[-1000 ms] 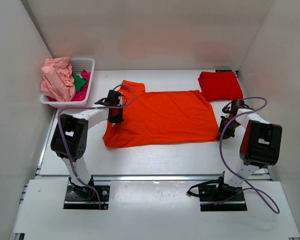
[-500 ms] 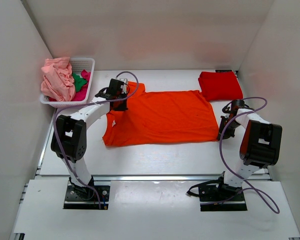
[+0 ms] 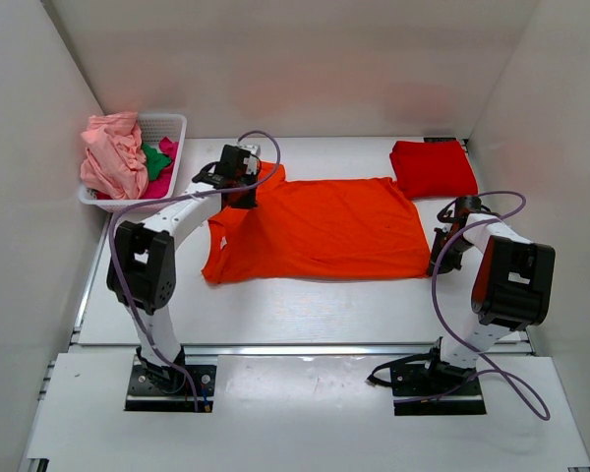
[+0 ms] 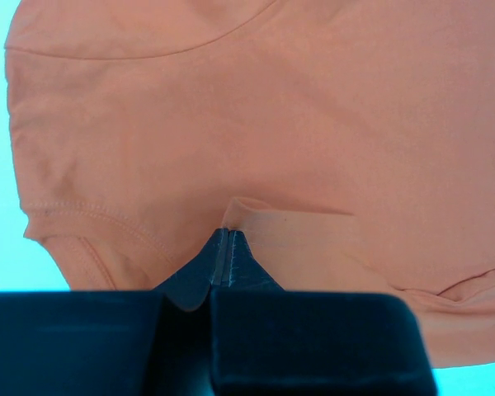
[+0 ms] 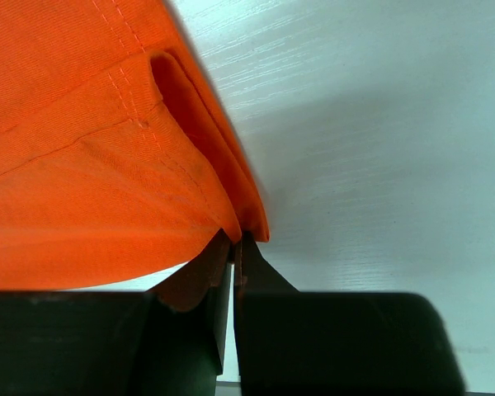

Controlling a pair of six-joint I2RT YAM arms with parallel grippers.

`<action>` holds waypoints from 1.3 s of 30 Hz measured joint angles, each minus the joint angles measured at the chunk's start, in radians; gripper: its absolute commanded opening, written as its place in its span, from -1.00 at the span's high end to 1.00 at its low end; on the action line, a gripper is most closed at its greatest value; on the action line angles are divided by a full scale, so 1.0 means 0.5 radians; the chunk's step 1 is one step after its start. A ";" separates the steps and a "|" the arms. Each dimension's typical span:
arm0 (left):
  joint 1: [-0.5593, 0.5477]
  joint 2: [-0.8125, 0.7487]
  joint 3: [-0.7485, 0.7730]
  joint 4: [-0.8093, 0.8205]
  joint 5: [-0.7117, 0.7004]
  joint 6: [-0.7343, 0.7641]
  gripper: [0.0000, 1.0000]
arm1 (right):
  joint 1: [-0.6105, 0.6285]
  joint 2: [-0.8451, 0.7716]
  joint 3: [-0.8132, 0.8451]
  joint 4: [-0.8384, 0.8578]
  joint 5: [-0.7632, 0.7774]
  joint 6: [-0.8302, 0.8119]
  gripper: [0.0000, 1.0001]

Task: Fold and stack the t-shirts
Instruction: Fold the flattened tshirt in 1/3 of the way

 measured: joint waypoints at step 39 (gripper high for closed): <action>0.150 -0.631 -1.005 -0.461 -0.149 -0.084 0.13 | -0.020 0.028 0.030 -0.024 -0.010 0.015 1.00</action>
